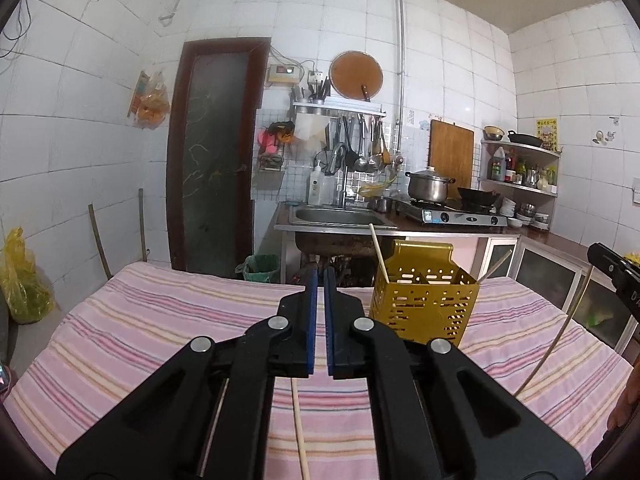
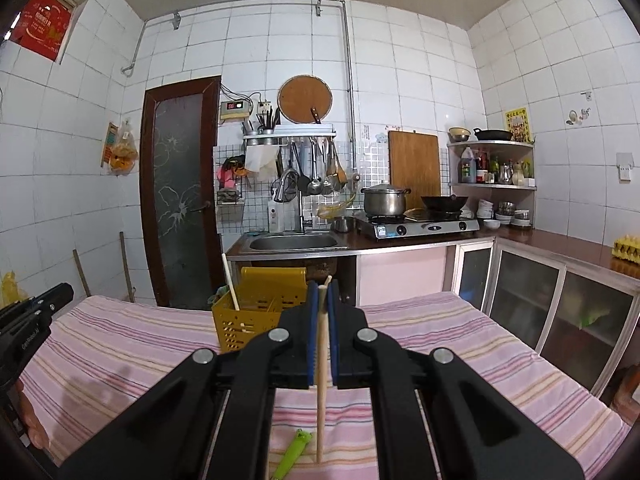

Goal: Organize utensils
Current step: 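Open and reclose the left tool on its chopstick while the right tool holds its own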

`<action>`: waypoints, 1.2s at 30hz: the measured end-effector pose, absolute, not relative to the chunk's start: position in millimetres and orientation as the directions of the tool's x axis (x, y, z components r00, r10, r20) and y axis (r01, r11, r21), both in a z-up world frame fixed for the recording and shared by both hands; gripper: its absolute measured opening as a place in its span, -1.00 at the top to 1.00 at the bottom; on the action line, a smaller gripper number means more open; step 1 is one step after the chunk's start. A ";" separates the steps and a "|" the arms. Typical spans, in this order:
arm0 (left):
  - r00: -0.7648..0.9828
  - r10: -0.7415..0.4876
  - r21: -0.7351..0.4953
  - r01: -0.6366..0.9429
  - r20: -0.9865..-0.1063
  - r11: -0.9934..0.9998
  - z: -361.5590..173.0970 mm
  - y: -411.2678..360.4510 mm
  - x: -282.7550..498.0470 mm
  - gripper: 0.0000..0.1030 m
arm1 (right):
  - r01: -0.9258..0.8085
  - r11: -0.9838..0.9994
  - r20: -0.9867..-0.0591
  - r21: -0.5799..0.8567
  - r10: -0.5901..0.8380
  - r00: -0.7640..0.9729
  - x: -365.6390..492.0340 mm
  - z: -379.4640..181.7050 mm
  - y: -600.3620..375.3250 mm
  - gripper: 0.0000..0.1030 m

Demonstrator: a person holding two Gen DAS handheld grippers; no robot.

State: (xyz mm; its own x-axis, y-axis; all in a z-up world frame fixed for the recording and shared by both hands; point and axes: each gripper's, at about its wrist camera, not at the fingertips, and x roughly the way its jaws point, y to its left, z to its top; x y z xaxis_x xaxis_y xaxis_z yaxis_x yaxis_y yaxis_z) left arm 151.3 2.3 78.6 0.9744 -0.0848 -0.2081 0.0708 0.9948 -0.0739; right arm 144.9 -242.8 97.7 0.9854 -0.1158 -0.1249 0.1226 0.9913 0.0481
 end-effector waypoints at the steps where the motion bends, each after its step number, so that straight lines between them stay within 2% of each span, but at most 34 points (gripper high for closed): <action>1: 0.973 -0.087 -0.078 0.072 -0.212 0.994 78.9 2.9 153.4 0.96 | 0.122 0.991 -0.123 0.048 -0.115 0.986 146.4 99.0 -242.7 0.91; 6: 0.948 -0.071 -0.097 0.043 -0.310 0.994 71.6 14.4 179.4 0.92 | 0.119 0.992 -0.125 0.041 -0.113 0.986 154.3 102.1 -241.8 0.90; 7: 0.936 -0.067 -0.092 0.037 -0.347 0.995 67.8 15.3 186.2 0.80 | 0.116 0.992 -0.137 0.040 -0.109 0.985 157.6 101.0 -241.7 0.90; 10: 0.862 -0.056 -0.086 0.015 -0.503 0.996 44.9 17.4 216.3 0.10 | 0.109 0.993 -0.165 0.051 -0.099 0.981 167.6 97.9 -244.7 0.90; 11: 0.835 -0.050 -0.082 0.006 -0.548 0.997 34.5 17.9 226.0 0.08 | 0.108 0.993 -0.172 0.052 -0.098 0.980 171.1 96.9 -245.5 0.90; 17: 0.698 -0.019 -0.040 -0.014 -0.716 0.999 -17.9 15.8 268.4 0.08 | 0.111 0.993 -0.204 0.049 -0.098 0.974 196.6 96.5 -251.5 0.90; 24: 0.621 0.011 -0.004 -0.023 -0.784 1.000 -57.3 14.3 303.1 0.08 | 0.115 0.992 -0.219 0.048 -0.102 0.971 220.8 96.1 -256.3 0.90; 26: 0.604 0.013 -0.001 -0.023 -0.797 1.000 -64.1 13.5 311.5 0.25 | 0.113 0.993 -0.216 0.043 -0.101 0.971 223.9 95.4 -255.2 0.90; 30: 0.602 0.023 0.021 -0.011 -0.798 1.000 -69.6 10.3 323.0 0.44 | 0.112 0.993 -0.214 0.034 -0.102 0.972 232.7 95.8 -255.1 0.90; 34: 0.600 0.015 0.026 0.009 -0.800 1.000 -70.3 3.1 332.2 0.90 | 0.112 0.993 -0.220 0.040 -0.101 0.970 239.8 94.3 -256.3 0.90; 36: 0.607 0.008 0.020 0.013 -0.795 1.000 -69.1 2.3 334.3 0.90 | 0.111 0.993 -0.221 0.040 -0.100 0.970 242.7 94.2 -256.3 0.90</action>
